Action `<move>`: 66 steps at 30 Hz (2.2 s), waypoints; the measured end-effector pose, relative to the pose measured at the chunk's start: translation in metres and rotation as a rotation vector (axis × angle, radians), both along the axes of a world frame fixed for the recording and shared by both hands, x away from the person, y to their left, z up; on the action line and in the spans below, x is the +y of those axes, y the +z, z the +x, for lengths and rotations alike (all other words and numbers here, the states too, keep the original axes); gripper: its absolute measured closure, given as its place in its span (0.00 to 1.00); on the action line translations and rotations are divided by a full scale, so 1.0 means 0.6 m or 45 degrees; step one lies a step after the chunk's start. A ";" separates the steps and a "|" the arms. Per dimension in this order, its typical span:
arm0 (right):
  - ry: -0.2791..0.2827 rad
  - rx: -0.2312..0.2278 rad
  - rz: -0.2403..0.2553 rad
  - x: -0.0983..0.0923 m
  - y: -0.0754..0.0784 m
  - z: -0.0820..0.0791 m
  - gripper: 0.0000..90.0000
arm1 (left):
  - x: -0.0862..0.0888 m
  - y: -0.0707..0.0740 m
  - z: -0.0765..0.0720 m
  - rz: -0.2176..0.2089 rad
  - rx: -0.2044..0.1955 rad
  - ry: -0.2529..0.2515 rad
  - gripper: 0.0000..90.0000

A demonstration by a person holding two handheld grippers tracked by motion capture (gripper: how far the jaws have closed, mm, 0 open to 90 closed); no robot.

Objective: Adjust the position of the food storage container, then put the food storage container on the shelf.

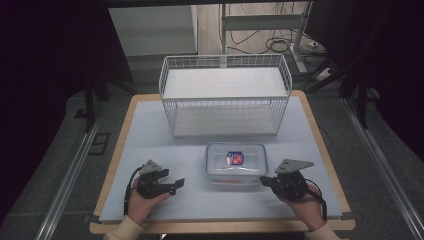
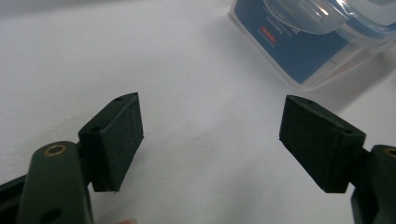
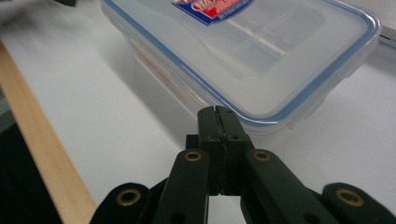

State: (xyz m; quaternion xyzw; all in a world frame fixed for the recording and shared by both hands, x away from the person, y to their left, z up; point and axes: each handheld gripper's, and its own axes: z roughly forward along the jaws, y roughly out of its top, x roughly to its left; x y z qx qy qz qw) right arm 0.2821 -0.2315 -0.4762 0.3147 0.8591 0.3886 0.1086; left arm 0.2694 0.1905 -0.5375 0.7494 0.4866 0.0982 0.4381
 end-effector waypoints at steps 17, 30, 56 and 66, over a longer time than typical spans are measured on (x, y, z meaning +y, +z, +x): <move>-0.148 -0.030 0.236 -0.040 0.036 0.033 0.82 | -0.013 0.053 0.006 -0.130 -0.024 -0.027 0.24; -0.170 0.002 0.346 -0.042 0.047 0.059 0.27 | -0.036 0.087 0.035 -0.144 0.019 -0.011 0.24; -0.276 0.235 0.276 -0.053 0.019 0.090 0.22 | -0.063 0.075 0.074 -0.316 0.184 -0.081 0.24; -0.279 0.321 0.353 -0.052 0.006 0.098 0.22 | -0.080 0.051 0.101 -0.422 0.316 -0.130 0.23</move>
